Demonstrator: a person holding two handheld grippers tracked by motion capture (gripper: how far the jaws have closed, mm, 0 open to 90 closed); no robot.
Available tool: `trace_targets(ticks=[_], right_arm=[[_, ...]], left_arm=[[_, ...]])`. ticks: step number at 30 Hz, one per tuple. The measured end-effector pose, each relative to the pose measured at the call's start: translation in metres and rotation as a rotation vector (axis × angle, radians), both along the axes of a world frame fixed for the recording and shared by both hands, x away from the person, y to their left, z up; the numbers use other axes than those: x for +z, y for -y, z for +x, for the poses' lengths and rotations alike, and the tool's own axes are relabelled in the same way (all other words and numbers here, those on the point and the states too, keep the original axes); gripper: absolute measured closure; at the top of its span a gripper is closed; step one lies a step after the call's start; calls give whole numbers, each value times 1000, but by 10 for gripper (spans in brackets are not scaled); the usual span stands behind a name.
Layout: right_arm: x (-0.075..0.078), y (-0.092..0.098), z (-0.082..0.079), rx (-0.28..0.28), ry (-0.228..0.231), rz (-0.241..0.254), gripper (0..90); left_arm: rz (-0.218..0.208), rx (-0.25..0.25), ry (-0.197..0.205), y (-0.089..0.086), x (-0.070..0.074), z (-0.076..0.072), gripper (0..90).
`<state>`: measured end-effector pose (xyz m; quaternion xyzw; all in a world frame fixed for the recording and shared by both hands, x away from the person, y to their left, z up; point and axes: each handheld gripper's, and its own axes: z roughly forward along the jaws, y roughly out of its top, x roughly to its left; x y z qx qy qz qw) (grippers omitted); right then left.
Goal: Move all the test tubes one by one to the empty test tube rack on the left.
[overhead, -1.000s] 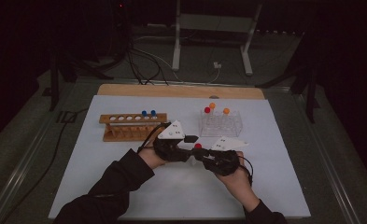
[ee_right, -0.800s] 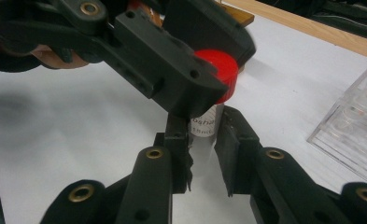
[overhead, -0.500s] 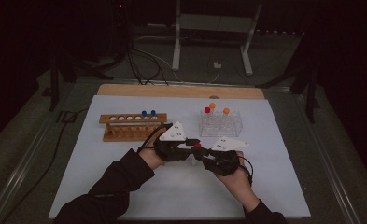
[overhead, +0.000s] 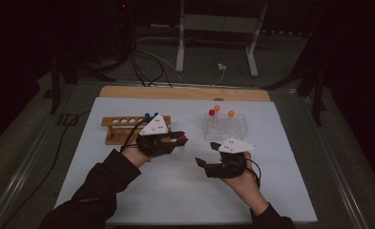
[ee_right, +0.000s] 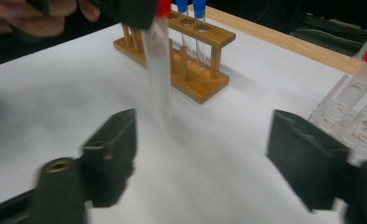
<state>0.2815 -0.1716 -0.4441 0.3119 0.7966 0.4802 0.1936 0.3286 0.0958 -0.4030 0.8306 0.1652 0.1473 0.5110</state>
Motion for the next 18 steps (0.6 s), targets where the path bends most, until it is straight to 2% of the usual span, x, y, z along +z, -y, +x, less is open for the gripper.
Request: trace_targets(ticks=[7,8,11,18], right_arm=[[-1,-1,3,-14,-29,18,27],[-2,-1,3,1,-37,21,6],[-2,0,4,11,-45,31,0],[-1,1,2,6,-29,27,0]], left_arm=[[0,61,21,-28,7,2,721],[-1,72,21,-32,8,3,721],[1,109,28,-44,9,5,721],[-11,184,38,-70,16,10,721]])
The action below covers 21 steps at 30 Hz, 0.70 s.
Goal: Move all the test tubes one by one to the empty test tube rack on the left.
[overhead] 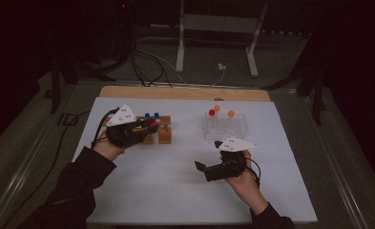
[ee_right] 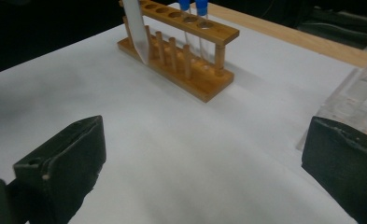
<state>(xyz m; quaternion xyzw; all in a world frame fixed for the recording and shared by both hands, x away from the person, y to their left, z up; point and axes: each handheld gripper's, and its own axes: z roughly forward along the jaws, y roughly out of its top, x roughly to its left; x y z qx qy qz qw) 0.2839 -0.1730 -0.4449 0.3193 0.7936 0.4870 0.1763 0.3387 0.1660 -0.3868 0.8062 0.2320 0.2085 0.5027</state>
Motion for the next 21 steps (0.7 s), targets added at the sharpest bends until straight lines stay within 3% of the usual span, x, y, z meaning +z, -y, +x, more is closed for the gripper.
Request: trace_targets(ticks=[12,21], right_arm=[[2,4,0,0,9,28,0],[1,6,1,-6,6,29,0]], left_arm=[[-37,162,44,-33,15,25,721],[-56,246,56,-38,8,50,720]])
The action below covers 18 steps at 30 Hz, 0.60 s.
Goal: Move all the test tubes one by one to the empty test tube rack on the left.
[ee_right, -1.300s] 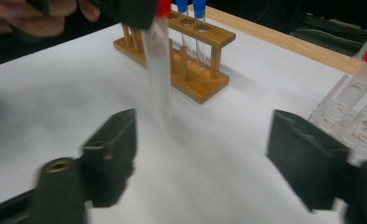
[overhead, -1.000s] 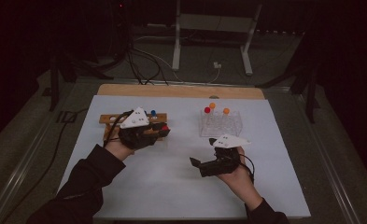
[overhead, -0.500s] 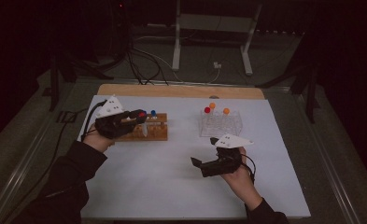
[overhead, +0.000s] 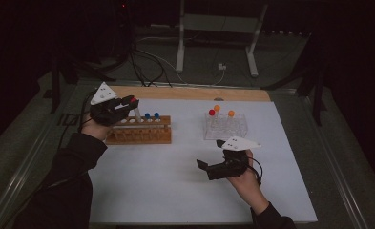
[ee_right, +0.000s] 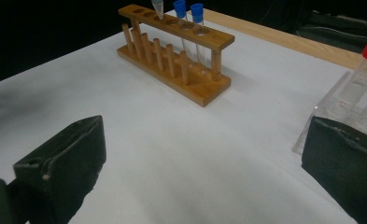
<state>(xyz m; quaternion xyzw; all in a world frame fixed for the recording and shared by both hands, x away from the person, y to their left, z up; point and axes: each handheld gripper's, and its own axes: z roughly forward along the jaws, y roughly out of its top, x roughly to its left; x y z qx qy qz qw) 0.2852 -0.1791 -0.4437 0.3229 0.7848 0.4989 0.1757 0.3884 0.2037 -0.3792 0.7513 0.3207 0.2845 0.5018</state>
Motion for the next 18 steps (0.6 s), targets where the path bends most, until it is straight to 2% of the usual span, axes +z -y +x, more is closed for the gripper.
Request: trace_targets(ticks=[4,9,11,18], right_arm=[[0,1,0,0,-4,4,0],[0,2,0,-1,-2,4,0],[0,3,0,0,-3,4,0],[-1,5,1,-4,-3,3,0]], left_arm=[[9,23,-8,2,-9,9,720],[10,30,-43,6,-25,18,720],[23,35,-52,7,-32,19,720],[18,40,-89,6,-51,23,720]])
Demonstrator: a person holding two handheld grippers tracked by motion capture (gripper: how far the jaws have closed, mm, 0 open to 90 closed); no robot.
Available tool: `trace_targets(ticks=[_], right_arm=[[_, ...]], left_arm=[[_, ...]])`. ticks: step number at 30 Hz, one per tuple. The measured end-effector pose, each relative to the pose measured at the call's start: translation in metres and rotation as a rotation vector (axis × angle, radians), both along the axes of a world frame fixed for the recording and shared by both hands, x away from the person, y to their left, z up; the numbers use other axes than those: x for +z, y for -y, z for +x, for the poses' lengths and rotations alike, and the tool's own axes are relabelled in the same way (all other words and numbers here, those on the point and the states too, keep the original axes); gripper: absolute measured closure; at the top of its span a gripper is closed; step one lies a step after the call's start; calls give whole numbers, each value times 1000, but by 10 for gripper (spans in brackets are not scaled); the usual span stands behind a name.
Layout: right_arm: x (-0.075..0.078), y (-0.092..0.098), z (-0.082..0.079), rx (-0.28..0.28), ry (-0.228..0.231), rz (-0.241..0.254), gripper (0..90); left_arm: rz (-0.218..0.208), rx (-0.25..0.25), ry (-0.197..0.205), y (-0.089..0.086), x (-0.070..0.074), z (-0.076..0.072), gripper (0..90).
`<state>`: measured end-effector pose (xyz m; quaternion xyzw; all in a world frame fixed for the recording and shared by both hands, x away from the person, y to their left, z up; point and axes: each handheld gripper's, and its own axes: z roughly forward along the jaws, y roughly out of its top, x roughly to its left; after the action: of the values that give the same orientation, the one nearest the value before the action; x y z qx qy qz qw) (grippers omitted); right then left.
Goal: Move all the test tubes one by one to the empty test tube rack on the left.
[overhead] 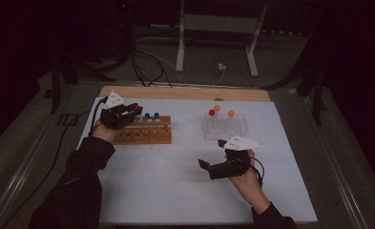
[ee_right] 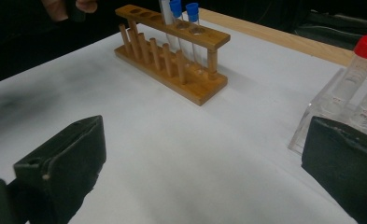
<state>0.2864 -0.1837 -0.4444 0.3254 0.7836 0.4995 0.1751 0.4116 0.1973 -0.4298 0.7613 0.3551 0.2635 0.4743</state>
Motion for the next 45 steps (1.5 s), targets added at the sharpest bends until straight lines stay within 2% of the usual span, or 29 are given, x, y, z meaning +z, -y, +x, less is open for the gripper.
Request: trace_targets(ticks=[7,12,16,20,23,27,28,33,35,37,38,40,42,45], right_arm=[[0,1,0,-2,-3,2,0],[0,1,0,-2,-1,-1,0],[0,2,1,-3,-4,2,0],[2,3,1,-4,0,9,0],[3,4,1,-9,3,16,0],[5,5,2,-19,18,15,0],[6,5,2,-21,22,8,0],[11,8,6,-33,51,9,0],[13,9,10,-40,54,12,0],[15,11,15,-55,57,10,20],[15,11,18,-71,65,11,58],[15,11,25,-92,60,12,72],[13,11,33,-116,61,-9,89],[7,11,45,-160,58,-20,179]], left_arm=[[15,6,-33,2,-10,4,720],[16,6,-39,2,-15,4,719],[7,4,-51,-1,-15,4,717],[32,14,-61,0,-13,3,709],[31,8,-70,1,-13,1,694],[19,5,-69,-2,-9,-4,543],[28,8,-64,-3,-7,-7,479],[16,-29,-57,-8,1,-24,239],[16,-60,-58,-9,3,-35,163],[9,-94,-54,-10,3,-45,134],[-3,-116,-51,-10,3,-50,85],[-47,-166,-46,-10,1,-62,38],[-68,-196,-36,-9,-3,-73,23],[-77,-231,-31,-5,-9,-85,15]])
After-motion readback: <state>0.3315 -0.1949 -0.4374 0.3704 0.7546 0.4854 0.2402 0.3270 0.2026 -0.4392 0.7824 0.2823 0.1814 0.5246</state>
